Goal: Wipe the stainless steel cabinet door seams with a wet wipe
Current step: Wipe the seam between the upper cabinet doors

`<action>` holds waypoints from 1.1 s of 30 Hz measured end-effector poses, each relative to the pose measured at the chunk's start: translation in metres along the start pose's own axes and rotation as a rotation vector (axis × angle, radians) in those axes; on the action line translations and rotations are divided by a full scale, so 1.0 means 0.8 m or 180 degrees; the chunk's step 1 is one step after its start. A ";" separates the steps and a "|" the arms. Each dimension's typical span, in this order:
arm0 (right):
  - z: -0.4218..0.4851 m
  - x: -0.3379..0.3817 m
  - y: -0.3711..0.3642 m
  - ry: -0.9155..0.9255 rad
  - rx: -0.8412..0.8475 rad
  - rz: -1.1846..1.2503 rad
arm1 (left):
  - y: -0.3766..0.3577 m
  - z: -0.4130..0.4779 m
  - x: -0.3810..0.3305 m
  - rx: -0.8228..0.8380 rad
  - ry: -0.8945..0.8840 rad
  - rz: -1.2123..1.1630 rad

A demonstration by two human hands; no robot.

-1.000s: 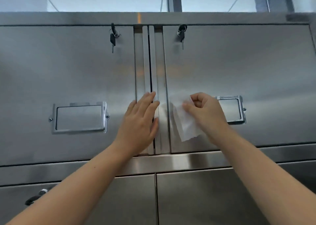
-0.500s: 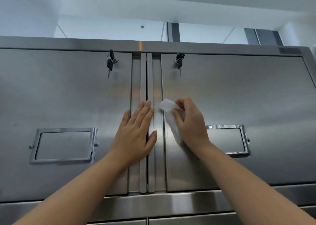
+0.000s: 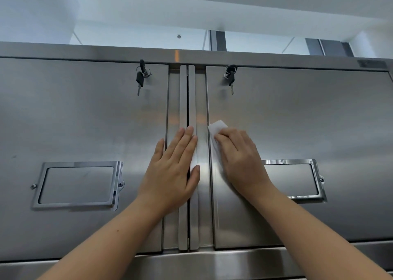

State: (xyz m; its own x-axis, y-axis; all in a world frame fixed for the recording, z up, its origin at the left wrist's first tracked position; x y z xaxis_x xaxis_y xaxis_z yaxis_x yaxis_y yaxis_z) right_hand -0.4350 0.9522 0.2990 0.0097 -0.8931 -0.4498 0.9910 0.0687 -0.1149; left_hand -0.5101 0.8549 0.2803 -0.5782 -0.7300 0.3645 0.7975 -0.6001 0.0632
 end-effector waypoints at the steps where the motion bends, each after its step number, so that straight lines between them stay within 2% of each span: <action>1: -0.005 0.001 -0.004 0.0020 0.0190 -0.0052 | 0.000 0.000 0.000 0.0004 0.0011 -0.0025; 5: -0.017 -0.008 -0.027 -0.0312 0.1335 -0.0029 | -0.003 0.000 0.002 0.0114 0.0019 -0.0122; 8: -0.013 -0.021 -0.042 -0.0347 0.1664 -0.0221 | -0.008 0.002 0.008 0.0251 0.0034 -0.0170; 19: 0.079 -0.057 -0.060 -0.0413 0.1701 -0.0308 | -0.010 0.052 0.046 0.0269 -0.0051 0.0181; 28: 0.060 -0.053 -0.055 -0.0319 0.1700 -0.0385 | -0.010 0.054 0.048 0.0157 0.0041 0.0186; 33: 0.099 -0.061 -0.071 -0.0692 0.1536 -0.0359 | -0.009 0.054 0.047 0.0146 0.0043 0.0232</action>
State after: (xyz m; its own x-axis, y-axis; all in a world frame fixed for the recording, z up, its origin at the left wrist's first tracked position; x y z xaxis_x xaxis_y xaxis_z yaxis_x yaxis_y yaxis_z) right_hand -0.4815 0.9562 0.3978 -0.1235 -0.9580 -0.2587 0.9357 -0.1992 0.2911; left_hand -0.5304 0.8462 0.3338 -0.5203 -0.7757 0.3572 0.8444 -0.5297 0.0796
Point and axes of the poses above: each hand's wrist, its own z-axis towards the middle knuckle, its own y-axis out of the back of the hand, x = y × z, the point moved 7 cm from there along z, towards the middle knuckle, and after that the axes turned 9 degrees about z, right-handed, at the moved point
